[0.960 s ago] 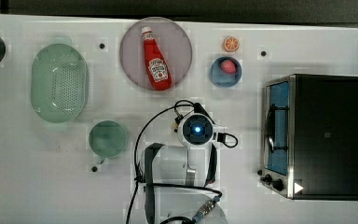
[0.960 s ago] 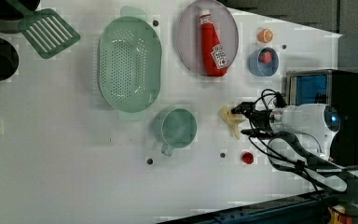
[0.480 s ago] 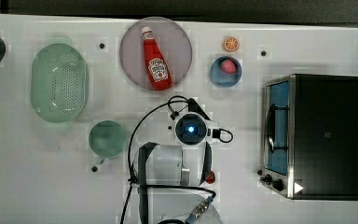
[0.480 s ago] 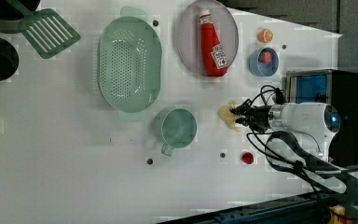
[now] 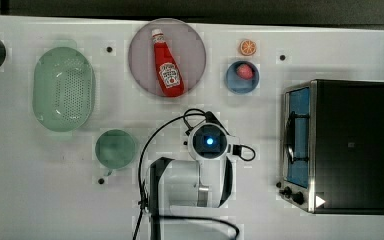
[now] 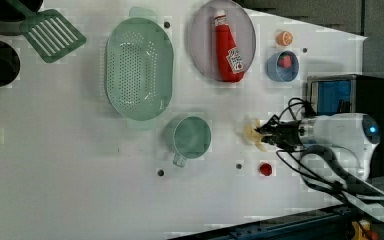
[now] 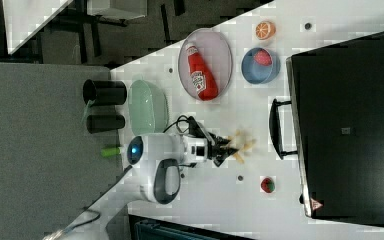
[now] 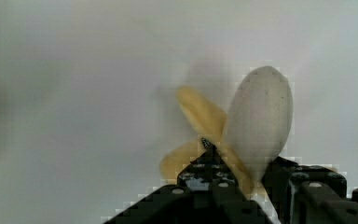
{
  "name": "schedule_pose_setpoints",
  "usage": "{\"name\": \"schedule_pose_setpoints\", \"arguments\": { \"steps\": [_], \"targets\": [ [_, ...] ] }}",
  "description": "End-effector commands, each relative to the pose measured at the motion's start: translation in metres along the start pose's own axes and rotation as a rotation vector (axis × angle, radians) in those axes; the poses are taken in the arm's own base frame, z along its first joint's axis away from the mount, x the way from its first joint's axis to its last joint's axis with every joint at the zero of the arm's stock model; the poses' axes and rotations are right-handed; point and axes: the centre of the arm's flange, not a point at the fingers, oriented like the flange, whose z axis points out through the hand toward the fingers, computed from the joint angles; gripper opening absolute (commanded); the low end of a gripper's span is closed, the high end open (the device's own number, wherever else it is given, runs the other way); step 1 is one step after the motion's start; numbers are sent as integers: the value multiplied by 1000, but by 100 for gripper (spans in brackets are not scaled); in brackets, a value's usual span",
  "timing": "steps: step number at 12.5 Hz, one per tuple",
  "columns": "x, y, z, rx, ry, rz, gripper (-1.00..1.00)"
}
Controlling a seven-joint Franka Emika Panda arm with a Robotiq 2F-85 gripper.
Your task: Pick Banana and place it in mug.
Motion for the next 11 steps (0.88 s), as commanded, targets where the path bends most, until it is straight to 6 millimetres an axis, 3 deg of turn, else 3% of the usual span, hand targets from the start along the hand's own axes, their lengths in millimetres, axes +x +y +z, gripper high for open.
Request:
{"name": "schedule_pose_setpoints", "arguments": {
  "steps": [1,3,5,8,11],
  "targets": [
    [27,1,-134,106,71,29,-46],
    [22,13,-201,93,45,33,-46],
    [7,18,-237,63,14,16,-46],
    [-30,-2,-271,94,60,22,-46],
    [-86,-33,-275,66,77,6,-46]
  ]
}}
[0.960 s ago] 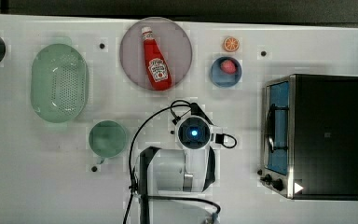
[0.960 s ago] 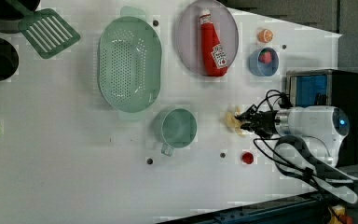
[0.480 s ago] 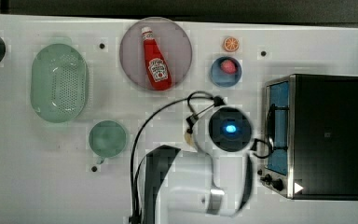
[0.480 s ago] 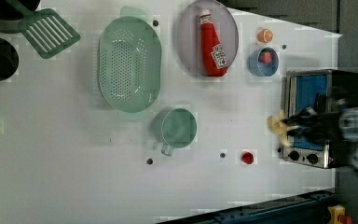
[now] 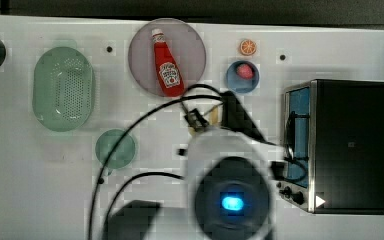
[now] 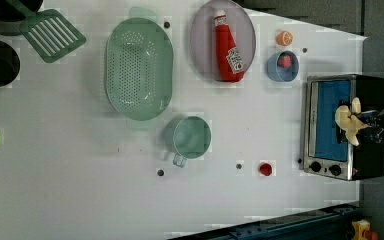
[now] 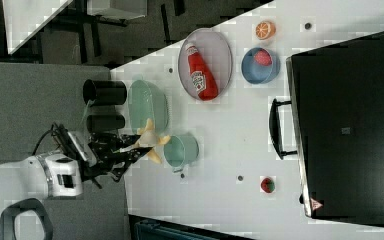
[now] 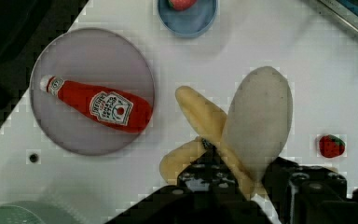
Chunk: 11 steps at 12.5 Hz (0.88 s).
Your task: Pick Banana and place it in mug.
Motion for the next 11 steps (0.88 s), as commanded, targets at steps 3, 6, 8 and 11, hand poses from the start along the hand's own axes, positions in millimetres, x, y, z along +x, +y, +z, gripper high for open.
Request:
{"name": "schedule_pose_setpoints", "arguments": {
  "steps": [3,6,8,11],
  "targets": [
    [-128,-71,64,-130,-124,-31,-46],
    [-182,-98,83,-115,-141,12,-46],
    [-209,-112,107,-117,-145,72,-46],
    [-238,-126,154,-138,-172,173,-46]
  ]
}}
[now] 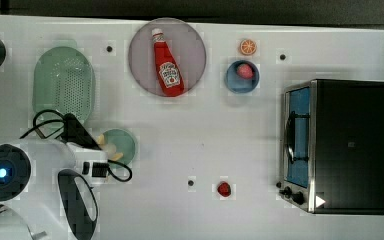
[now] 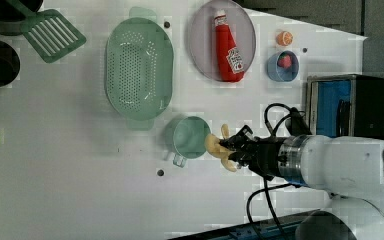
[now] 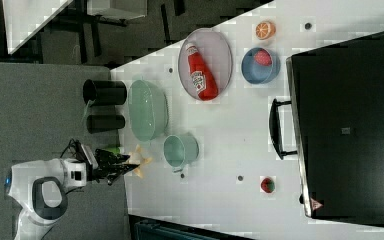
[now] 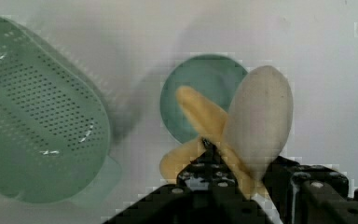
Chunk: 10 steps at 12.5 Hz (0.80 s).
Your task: Pick Banana and place it in mug.
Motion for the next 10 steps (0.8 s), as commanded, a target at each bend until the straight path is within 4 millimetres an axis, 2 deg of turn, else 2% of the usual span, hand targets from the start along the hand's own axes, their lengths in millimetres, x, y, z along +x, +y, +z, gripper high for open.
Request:
{"name": "schedule_pose_setpoints", "arguments": {
  "steps": [1,3,5,7,8,10],
  "targets": [
    [10,-13,37,-11,-55,224,-46],
    [13,-15,69,-60,-28,214,-46],
    [16,-24,87,-10,-31,214,-46],
    [17,-22,114,-17,-50,250,-46],
    [17,-22,121,-3,-48,243,-40],
    [18,-22,126,18,-46,245,2]
  ]
}}
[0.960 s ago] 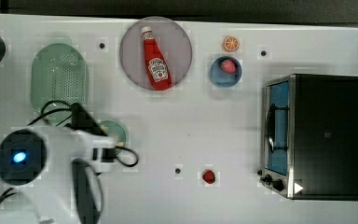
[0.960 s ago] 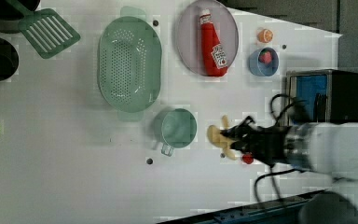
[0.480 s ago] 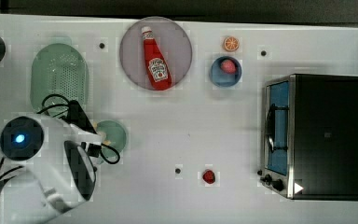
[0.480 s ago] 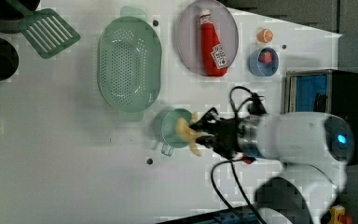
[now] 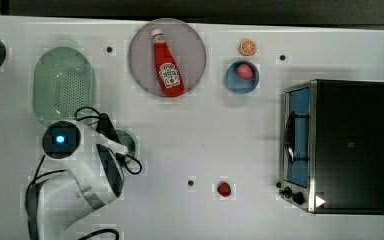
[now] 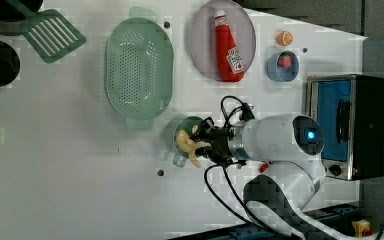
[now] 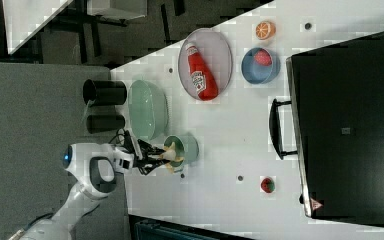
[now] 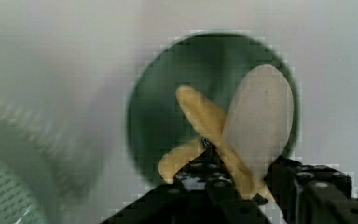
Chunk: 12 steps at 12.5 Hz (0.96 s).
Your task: Pick Banana and place it in mug.
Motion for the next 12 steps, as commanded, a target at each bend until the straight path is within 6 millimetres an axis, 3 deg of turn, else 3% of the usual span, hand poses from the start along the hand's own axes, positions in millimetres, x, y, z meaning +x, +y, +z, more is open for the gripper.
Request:
{"name": "schedule_pose_setpoints", "arguments": {
  "steps": [1,4,5,6,9,12],
  "targets": [
    [-9,-11,-33,90,29,30,24],
    [-6,-10,-42,100,41,36,92],
    [-5,-10,-46,110,44,38,100],
    [-5,-10,-49,114,47,37,100],
    [3,-17,-87,191,68,56,100],
    [38,0,-150,182,140,62,100]
  ]
}}
